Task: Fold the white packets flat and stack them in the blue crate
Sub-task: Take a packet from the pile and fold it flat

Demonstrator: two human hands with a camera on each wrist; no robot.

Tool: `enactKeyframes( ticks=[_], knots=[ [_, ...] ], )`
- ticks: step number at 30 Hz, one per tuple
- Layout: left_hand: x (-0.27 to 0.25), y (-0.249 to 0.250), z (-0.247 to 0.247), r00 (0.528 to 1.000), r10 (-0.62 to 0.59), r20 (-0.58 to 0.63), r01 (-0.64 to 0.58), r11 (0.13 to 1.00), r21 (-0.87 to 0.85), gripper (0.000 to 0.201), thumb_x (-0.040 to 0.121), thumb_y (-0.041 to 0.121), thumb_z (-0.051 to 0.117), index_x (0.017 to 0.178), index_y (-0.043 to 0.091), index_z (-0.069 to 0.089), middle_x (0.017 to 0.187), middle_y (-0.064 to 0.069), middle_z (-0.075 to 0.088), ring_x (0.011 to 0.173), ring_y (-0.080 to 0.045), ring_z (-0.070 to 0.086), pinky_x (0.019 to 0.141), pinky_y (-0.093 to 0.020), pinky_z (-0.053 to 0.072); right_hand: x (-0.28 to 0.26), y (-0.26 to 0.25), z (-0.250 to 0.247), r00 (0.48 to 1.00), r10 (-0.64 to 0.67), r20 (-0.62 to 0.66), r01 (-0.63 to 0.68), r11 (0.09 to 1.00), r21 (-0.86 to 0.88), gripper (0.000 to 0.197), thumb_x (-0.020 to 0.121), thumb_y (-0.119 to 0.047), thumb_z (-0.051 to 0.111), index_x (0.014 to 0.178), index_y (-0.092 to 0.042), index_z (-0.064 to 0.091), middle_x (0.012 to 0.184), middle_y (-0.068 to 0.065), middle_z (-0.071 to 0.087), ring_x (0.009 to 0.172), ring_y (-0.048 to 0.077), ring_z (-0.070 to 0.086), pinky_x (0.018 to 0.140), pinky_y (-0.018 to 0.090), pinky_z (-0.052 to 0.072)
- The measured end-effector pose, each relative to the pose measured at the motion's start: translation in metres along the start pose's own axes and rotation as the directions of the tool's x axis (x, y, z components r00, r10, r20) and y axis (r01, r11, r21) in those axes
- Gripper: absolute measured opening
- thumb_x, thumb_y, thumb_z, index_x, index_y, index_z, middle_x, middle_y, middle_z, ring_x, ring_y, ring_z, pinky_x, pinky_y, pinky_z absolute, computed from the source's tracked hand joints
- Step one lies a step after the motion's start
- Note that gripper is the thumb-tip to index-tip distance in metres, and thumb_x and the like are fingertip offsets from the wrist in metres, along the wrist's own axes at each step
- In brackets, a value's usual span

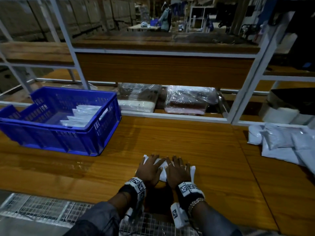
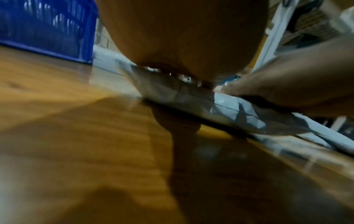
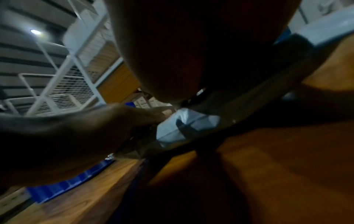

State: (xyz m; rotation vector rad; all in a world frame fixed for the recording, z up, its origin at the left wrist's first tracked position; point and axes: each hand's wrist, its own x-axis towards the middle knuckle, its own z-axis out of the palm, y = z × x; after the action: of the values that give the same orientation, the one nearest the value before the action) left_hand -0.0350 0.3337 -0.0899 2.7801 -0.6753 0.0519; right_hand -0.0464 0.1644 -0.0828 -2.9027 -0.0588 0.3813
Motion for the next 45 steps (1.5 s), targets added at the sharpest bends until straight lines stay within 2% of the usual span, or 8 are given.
enactKeyframes(
  ticks=[6,13,16,18,22,31,37,45],
  knots=[
    [0.01,-0.015,0.03,0.997,-0.065,0.039,0.066,0.998,-0.003,0.049,0.108,0.046,0.015,0.14,0.028,0.048,0.138,-0.01,0.062,0.124,-0.029,0.061,0.087,-0.059,0.055,0.001,-0.006,0.024,0.984,0.038,-0.172,-0.023,0.995,0.092,0.059,0.095,-0.05,0.025,0.145,-0.033,0.053,0.155,0.008,0.045,0.142,0.034,0.044,0.113,0.064,0.022],
    [0.003,0.0,0.029,0.994,-0.108,0.016,0.108,0.994,-0.012,0.048,0.103,0.043,0.031,0.138,0.024,0.058,0.136,-0.012,0.063,0.122,-0.03,0.062,0.09,-0.057,0.051,0.004,0.004,0.026,0.99,-0.035,-0.139,0.041,0.998,0.043,0.061,0.099,-0.051,0.02,0.152,-0.029,0.044,0.159,0.005,0.04,0.147,0.028,0.037,0.115,0.057,0.016],
    [0.003,-0.003,0.021,0.988,-0.151,-0.025,0.15,0.988,-0.046,0.057,0.104,0.051,0.026,0.138,0.023,0.061,0.133,-0.011,0.064,0.119,-0.032,0.063,0.089,-0.052,0.051,0.003,0.01,0.02,0.991,-0.078,-0.112,0.079,0.997,0.013,0.078,0.091,-0.06,-0.004,0.161,-0.029,0.013,0.169,0.002,0.005,0.156,0.023,0.0,0.122,0.052,-0.006],
    [-0.001,-0.009,0.019,0.978,-0.207,-0.033,0.205,0.978,-0.043,0.066,0.101,0.061,0.022,0.147,0.024,0.051,0.141,-0.013,0.056,0.128,-0.036,0.054,0.097,-0.054,0.048,-0.006,0.017,0.019,0.986,0.008,-0.169,0.005,0.997,0.078,0.077,0.094,-0.063,0.002,0.162,-0.028,0.006,0.169,0.002,-0.004,0.155,0.022,-0.009,0.122,0.048,-0.011],
    [-0.01,-0.025,0.026,0.98,-0.199,-0.022,0.196,0.975,-0.102,0.084,0.095,0.074,0.007,0.156,0.023,0.034,0.156,-0.02,0.037,0.143,-0.039,0.036,0.11,-0.056,0.037,-0.027,0.026,0.024,0.971,0.183,-0.153,-0.147,0.964,0.222,0.078,0.097,-0.063,0.015,0.162,-0.021,0.003,0.169,0.006,-0.01,0.155,0.023,-0.01,0.123,0.043,-0.008],
    [-0.008,-0.033,0.039,0.983,-0.181,0.037,0.185,0.96,-0.211,0.097,0.085,0.083,-0.007,0.159,0.028,0.022,0.159,-0.022,0.027,0.15,-0.039,0.021,0.119,-0.06,0.018,-0.026,0.026,0.043,0.945,0.203,-0.257,-0.095,0.92,0.38,0.072,0.101,-0.06,0.026,0.161,-0.024,0.012,0.169,0.002,-0.002,0.156,0.024,0.002,0.123,0.042,0.011],
    [-0.005,-0.027,0.021,0.987,-0.15,0.052,0.15,0.989,0.0,0.081,0.093,0.066,-0.002,0.162,0.026,0.009,0.166,-0.017,0.013,0.154,-0.033,0.01,0.121,-0.057,0.0,-0.027,0.025,0.025,0.967,0.187,-0.172,-0.147,0.964,0.222,0.064,0.104,-0.058,0.019,0.161,-0.03,0.008,0.169,-0.001,-0.004,0.156,0.021,-0.006,0.122,0.046,-0.011],
    [-0.005,-0.014,0.038,0.999,0.03,-0.014,-0.031,0.996,-0.089,0.053,0.11,0.042,0.013,0.147,0.015,0.038,0.144,-0.011,0.057,0.139,-0.025,0.041,0.113,-0.059,0.019,-0.027,-0.009,0.022,0.975,0.025,-0.222,-0.022,1.0,0.018,0.06,0.1,-0.045,0.004,0.16,-0.037,0.001,0.169,-0.007,-0.009,0.155,0.018,-0.008,0.124,0.051,-0.005]
  ],
)
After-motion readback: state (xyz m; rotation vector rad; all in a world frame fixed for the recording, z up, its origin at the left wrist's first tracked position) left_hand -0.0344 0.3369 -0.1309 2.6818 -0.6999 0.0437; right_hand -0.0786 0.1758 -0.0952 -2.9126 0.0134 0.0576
